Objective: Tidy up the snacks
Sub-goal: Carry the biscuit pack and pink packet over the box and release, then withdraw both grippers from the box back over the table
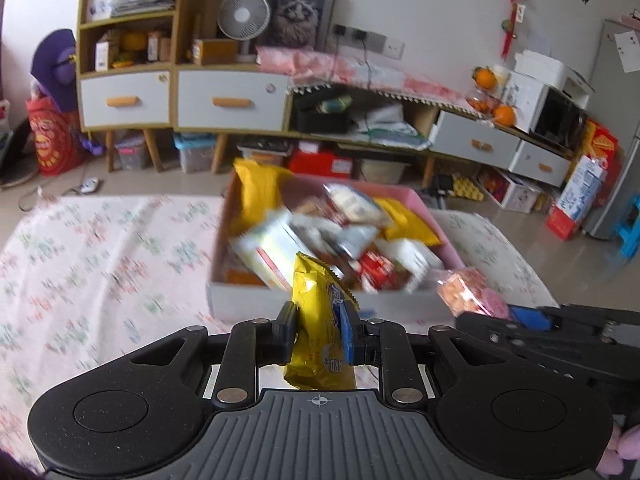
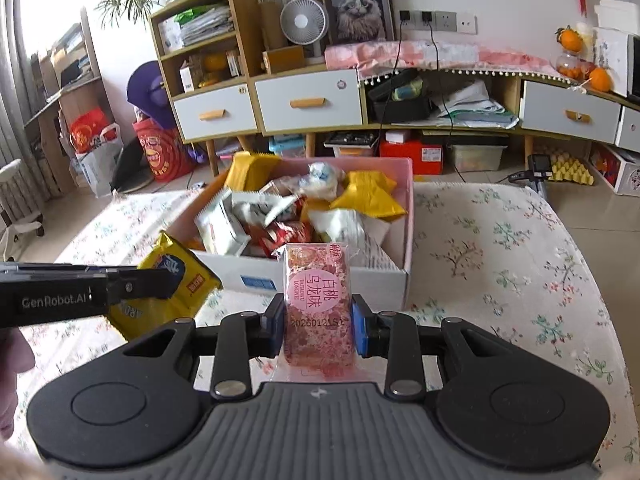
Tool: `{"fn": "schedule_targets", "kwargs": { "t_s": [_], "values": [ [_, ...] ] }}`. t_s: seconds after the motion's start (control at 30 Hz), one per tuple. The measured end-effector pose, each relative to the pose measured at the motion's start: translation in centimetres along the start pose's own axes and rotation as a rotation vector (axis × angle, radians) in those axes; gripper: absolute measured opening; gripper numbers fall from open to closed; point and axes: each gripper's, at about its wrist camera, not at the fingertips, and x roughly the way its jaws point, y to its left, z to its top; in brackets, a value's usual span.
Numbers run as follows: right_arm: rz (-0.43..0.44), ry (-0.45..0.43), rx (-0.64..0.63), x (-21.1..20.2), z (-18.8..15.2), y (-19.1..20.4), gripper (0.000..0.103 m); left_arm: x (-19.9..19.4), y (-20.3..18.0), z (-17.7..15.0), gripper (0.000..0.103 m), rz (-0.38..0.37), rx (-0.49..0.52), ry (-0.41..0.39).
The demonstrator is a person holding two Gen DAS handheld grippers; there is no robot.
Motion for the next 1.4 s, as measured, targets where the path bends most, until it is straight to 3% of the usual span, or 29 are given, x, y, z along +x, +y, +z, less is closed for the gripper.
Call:
{"fn": "schedule_targets", "kwargs": {
  "t_s": [0.23, 0.5, 0.83, 1.07, 1.17, 1.3, 1.4],
  "values": [
    [-0.018, -0.034, -0.007, 1.6, 2.7, 0.0, 0.03, 2.5, 2.1, 4.3, 0.02, 0.015, -0.048, -0.006],
    [-0.055, -0.034, 0.024, 4.9, 5.3, -1.9, 0.03, 7.1, 1.2, 7.9, 0.02, -0.001, -0.005, -0.022],
    [0.01, -0.026, 0.098, 7.7, 6.4, -1.9, 0.03, 13.2, 2.2, 9.3, 0.02, -0.09, -0.12, 0.01],
    [0.07, 0.006, 0.066, 8.3, 5.6, -0.7, 0.031, 14.6, 2.5, 9.1, 0.022, -0.066, -0.105, -0.005],
    [0.055, 0.01, 0.062, 8.4, 5.7, -0.7, 0.037, 14.7, 2.4, 9.0, 0.024, -0.05, -0.087, -0.012],
    [0.065, 0.008, 0.078, 7.9, 6.0, -0.7, 0.064, 14.2, 2.5, 8.9, 0.027, -0.049, -0.068, -0.034],
    [0.061, 0.001, 0.078, 7.6, 6.3, -0.6, 0.069, 13.6, 2.5, 8.9, 0.038, -0.053, -0.063, -0.04]
  ]
}}
